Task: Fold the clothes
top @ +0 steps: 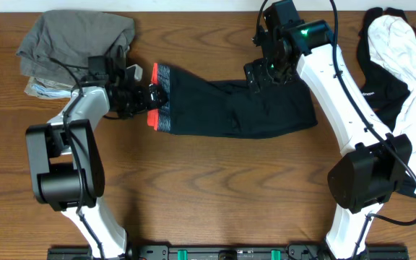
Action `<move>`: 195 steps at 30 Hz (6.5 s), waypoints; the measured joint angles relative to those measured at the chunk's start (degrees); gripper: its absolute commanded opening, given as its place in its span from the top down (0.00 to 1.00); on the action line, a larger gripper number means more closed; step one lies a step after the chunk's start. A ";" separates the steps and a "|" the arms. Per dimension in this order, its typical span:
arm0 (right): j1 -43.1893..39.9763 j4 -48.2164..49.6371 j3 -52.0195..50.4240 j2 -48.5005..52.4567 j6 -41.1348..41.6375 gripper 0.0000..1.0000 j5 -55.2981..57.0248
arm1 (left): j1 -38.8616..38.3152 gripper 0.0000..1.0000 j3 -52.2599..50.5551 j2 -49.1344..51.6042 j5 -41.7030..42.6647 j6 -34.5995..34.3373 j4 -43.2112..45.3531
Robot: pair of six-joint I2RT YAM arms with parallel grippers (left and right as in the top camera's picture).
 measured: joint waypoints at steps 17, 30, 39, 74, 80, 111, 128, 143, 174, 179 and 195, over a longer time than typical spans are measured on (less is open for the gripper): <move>0.00 -0.13 0.00 0.00 0.02 0.13 0.20 | -6.25 0.47 0.33 3.21 10.08 1.40 -0.09; 0.00 -1.05 0.00 0.00 0.00 0.12 1.18 | -4.13 0.94 0.02 4.04 5.75 -3.23 0.87; -0.57 -0.83 0.00 0.00 -0.17 0.05 1.42 | 1.14 0.94 0.02 -0.57 4.50 -3.85 -5.79; -7.96 18.82 -19.34 -0.02 1.64 0.36 -9.11 | 0.35 0.94 4.96 -16.39 -12.13 -6.03 -23.32; -7.96 18.75 -19.34 -0.02 1.60 0.35 -9.38 | 0.37 0.94 4.94 -13.40 -12.31 -7.78 -25.35; -7.96 18.88 -19.34 -0.02 -0.66 0.28 -8.26 | 13.20 0.41 4.94 -5.05 -17.33 -12.55 -26.69; -7.96 18.86 -19.34 -0.02 -0.66 0.28 -8.04 | 13.38 0.41 2.38 -0.72 -17.73 -10.05 -20.26; -7.96 19.19 -19.34 -0.02 -0.66 0.30 -8.04 | 11.04 0.45 2.62 0.39 -11.54 -9.01 -16.94; -7.96 18.93 -19.34 -0.02 -0.66 0.30 -8.04 | 8.39 0.94 1.62 -3.69 -6.38 -9.01 -13.42; -7.96 18.45 -19.34 -0.02 -0.66 0.31 -8.04 | 8.39 0.94 1.62 -10.03 -7.19 -8.98 -14.51; -7.96 15.72 -19.34 -0.02 -0.66 0.32 -8.04 | 9.75 0.94 1.84 -12.37 -8.94 -7.89 -20.85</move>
